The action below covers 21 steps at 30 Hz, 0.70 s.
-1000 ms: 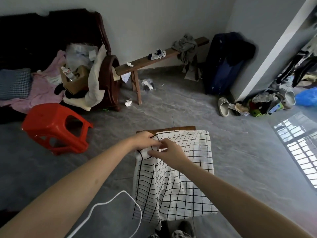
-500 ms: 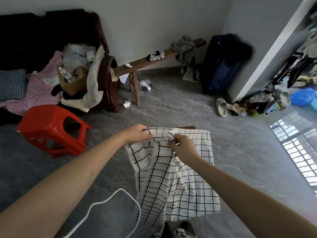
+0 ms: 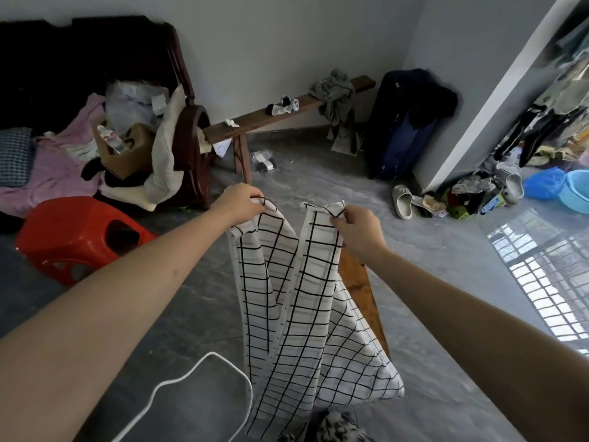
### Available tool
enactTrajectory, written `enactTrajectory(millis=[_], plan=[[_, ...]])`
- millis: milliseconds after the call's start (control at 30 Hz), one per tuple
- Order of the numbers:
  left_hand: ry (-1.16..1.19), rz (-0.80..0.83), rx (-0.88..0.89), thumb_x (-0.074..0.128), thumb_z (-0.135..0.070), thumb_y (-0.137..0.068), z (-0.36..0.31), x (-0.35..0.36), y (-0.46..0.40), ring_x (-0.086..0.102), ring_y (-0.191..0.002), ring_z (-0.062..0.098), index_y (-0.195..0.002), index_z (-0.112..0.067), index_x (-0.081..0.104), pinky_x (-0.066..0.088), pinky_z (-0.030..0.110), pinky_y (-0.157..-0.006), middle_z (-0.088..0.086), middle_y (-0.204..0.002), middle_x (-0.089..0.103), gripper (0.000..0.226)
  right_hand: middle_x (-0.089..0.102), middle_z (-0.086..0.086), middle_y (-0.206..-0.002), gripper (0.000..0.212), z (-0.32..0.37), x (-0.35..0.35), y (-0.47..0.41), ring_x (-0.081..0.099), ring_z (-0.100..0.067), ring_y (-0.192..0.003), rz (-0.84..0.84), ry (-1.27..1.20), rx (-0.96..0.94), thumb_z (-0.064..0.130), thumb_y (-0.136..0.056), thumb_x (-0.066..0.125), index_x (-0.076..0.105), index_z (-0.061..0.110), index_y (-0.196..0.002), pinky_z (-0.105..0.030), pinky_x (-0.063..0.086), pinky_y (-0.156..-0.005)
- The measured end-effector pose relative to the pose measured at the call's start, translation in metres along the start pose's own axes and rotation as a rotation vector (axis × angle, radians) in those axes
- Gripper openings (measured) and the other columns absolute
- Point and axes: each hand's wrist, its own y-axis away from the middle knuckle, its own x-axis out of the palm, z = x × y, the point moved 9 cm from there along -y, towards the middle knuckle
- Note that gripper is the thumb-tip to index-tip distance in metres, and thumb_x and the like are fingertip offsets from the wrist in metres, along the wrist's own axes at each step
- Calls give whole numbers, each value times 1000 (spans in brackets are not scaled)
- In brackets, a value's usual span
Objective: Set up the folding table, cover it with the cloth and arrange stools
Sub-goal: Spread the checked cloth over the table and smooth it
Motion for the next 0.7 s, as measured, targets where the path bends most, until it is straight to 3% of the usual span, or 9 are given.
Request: enactTrajectory(millis=[133, 300, 500, 600, 700], plan=[[-34, 11, -28, 65, -25, -84, 4, 1, -14, 62, -96, 25, -97, -19, 73, 47, 31, -79, 5, -97, 70, 16, 45, 4, -58, 29, 0, -1, -17, 40, -10, -54, 6, -19, -6, 17, -93, 58, 49, 14, -66, -15, 29, -42], [-110, -2, -148, 65, -27, -85, 32, -8, -22, 61, -106, 29, -110, -24, 72, 52, 38, -86, 6, -109, 68, 25, 50, 0, -64, 23, -24, -26, -54, 47, -16, -60, -48, -16, 52, 19, -94, 53, 50, 13, -72, -29, 33, -50], [-272, 23, -343, 62, -33, -90, 102, -26, -16, 62, -97, 30, -104, -32, 70, 53, 42, -82, 5, -104, 67, 16, 55, -11, -75, 17, -96, -98, -92, 54, -30, -74, -208, 15, 225, 22, -93, 52, 55, 9, -84, -37, 42, -65], [-266, 29, -420, 62, -32, -89, 128, -30, -9, 61, -92, 28, -97, -27, 70, 53, 40, -81, 3, -95, 66, 12, 55, -14, -80, 14, -114, -121, -103, 53, -31, -77, -208, 102, 218, 19, -95, 52, 56, 7, -89, -34, 36, -65], [-254, 19, -463, 60, -28, -89, 132, -26, -5, 60, -100, 31, -99, -30, 70, 52, 41, -83, 6, -106, 66, 14, 54, -12, -79, 11, -122, -118, -110, 52, -31, -78, -182, 127, 214, 17, -95, 53, 56, 7, -92, -32, 35, -64]])
